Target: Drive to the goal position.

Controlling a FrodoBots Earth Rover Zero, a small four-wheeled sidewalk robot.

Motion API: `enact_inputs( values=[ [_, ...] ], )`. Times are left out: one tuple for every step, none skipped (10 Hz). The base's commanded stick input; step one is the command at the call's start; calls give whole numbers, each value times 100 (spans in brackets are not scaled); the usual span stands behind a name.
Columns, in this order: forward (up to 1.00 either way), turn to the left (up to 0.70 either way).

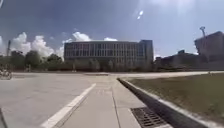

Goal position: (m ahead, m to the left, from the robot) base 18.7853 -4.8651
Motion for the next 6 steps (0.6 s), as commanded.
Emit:
enact_inputs(
  values=[
    [100,0],
    [100,0],
    [100,0],
    [100,0],
    [100,0],
    [100,0]
  ],
)
